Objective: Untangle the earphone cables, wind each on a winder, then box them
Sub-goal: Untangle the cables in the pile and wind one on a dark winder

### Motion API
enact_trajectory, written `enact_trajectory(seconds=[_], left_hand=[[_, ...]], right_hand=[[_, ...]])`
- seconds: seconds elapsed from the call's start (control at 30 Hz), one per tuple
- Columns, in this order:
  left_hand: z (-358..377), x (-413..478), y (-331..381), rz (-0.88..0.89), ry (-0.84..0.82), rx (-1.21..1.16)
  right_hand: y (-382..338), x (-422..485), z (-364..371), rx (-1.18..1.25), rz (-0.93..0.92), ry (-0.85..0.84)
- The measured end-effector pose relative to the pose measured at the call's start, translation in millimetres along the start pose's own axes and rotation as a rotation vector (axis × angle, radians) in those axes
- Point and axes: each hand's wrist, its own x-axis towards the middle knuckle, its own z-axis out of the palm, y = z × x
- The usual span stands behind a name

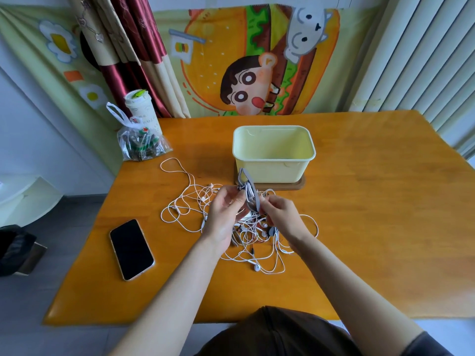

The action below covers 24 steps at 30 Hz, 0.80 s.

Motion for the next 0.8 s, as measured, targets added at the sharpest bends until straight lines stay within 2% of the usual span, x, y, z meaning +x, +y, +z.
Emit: enact_trajectory(seconds=[0.17, 0.33, 0.5, 0.57, 0.67, 0.8], left_hand=[[2.6, 4.5, 3.5, -0.031, 0.176, -0.098], [0.1, 11.5, 2.7, 0.071, 0.332, 0.2], [-2.4, 16.3, 1.3, 0.101, 0.396, 0.257], [-4.9, 15.4, -2.6, 0.178, 0.398, 0.383], [-10.6, 12.3, -11.3, 0.331, 0.313, 0.636], [-19.3, 11.0, -15.0, 0.344, 0.156, 0.799]], right_hand=[[4.8, -6.0, 8.8, -0.132, -0.059, -0.004], [7.1, -9.2, 14.5, -0.405, -0.194, 0.033], [-0.3, -12.2, 8.6, -0.454, -0.229, 0.053], [-5.8, -13.5, 9.3, -0.477, -0.277, 0.039], [-11.3, -12.7, 7.3, -0.506, -0.325, 0.031], [-13.2, -3.8, -9.4, -0.526, -0.326, 0.082]])
